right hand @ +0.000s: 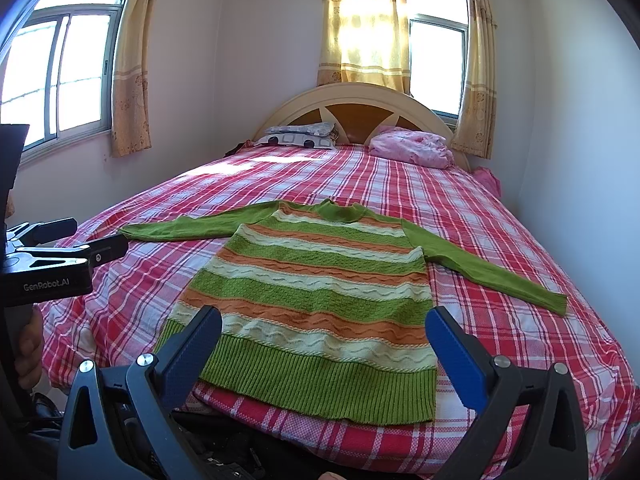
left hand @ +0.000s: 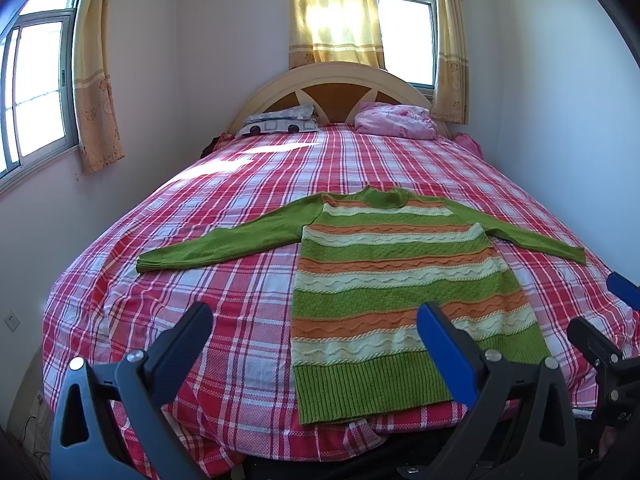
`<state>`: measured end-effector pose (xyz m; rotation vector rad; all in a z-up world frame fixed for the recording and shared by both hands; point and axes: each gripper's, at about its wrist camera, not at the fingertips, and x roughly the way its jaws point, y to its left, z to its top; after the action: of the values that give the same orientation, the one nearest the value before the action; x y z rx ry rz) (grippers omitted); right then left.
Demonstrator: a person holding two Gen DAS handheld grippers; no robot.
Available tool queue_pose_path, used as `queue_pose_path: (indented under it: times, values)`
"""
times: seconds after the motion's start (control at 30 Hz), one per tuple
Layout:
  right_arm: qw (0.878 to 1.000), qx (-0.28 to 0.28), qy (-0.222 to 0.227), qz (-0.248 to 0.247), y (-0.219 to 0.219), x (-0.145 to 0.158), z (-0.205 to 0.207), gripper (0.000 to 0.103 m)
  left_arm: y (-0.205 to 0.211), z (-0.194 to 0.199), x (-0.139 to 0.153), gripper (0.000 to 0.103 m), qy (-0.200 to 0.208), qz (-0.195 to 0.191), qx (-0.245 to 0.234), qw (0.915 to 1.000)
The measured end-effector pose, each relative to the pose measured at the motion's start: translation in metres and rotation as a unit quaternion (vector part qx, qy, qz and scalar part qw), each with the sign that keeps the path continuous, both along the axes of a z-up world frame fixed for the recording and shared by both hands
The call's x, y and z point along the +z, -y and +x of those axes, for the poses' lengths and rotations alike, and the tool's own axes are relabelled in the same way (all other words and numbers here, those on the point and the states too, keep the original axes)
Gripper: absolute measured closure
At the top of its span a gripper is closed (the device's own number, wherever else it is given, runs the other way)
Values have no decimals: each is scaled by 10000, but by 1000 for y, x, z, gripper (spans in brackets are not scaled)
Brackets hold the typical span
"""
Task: Fold small clothes
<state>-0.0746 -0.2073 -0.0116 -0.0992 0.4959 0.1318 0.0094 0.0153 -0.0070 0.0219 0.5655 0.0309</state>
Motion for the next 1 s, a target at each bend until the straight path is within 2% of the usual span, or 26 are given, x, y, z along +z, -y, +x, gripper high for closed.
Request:
queue_pose_path:
  times: [0.27,0.5,0.77,1.0]
  values:
    - [9999,44,-99,83,5,-5,8,1,0,6,-6,0,-104,7,-5,9999]
    - [9991,-183,-278,244,37,-21,35,1,11,21,-20,0,-220,99,-374,9990]
    - [9936,-553,-751,643,95,-51,88,1,24,68,-39,0,-449,248,-524,9973]
    - [9815,-1073,-1148,1092,159,-72,136,1,37,125,-53,0,-517,480,-519,9962]
